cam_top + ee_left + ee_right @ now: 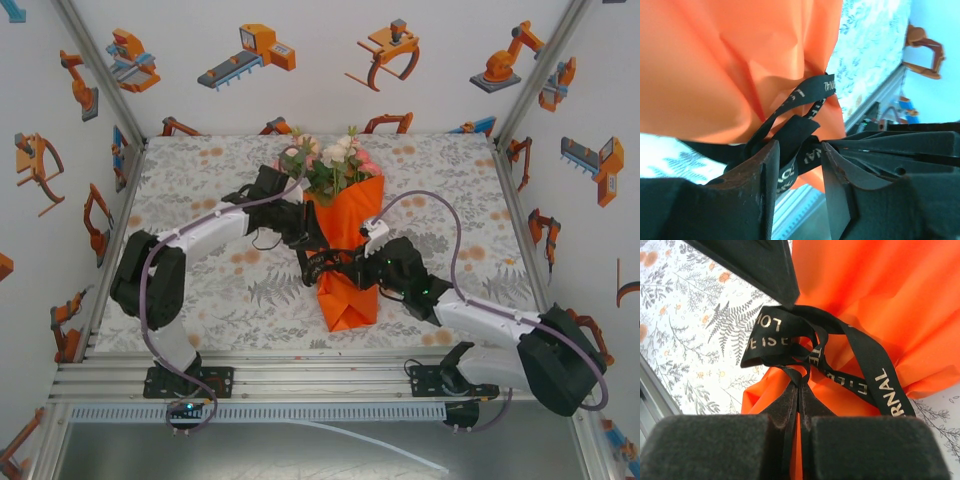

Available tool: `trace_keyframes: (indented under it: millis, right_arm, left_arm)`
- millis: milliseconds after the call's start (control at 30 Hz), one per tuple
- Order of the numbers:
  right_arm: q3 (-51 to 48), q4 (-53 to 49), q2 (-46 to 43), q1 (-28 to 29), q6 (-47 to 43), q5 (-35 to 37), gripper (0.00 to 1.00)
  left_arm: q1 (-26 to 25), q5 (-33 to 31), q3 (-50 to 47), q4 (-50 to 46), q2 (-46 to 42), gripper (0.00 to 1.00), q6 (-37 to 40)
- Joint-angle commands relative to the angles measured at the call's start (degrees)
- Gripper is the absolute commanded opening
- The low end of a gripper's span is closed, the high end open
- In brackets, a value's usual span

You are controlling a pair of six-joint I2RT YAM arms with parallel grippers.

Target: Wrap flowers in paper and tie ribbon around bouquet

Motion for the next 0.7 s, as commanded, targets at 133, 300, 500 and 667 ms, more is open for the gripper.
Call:
trace_keyframes:
  millis: [133,300,500,667]
  right_arm:
    - [-0.76,-5.25,-5.59,-0.02,-1.23,-3.01,0.0]
    - [-1.06,-6.21,-6.47,-0.01,-1.93,-3.15,0.0]
    - [-4.74,-5.29,-7.29,-0.01,-3.7,-4.86,0.0]
    - [-6.55,-2.71,-7.55,0.08,-3.92,-3.05,0.01]
  left_arm:
    - [-2.33,-11.53,6.99,-18.84,-4.09,0.41,20.43]
    - [-4.66,-10.92,8.71,-17.85,-1.69,0.5,22.08]
    - [-7.29,-7.83,7.24,-10.79,1.29,0.39,19.31]
    - [-8.93,-12.44,1.94,-5.34,-0.79,0.05,18.03]
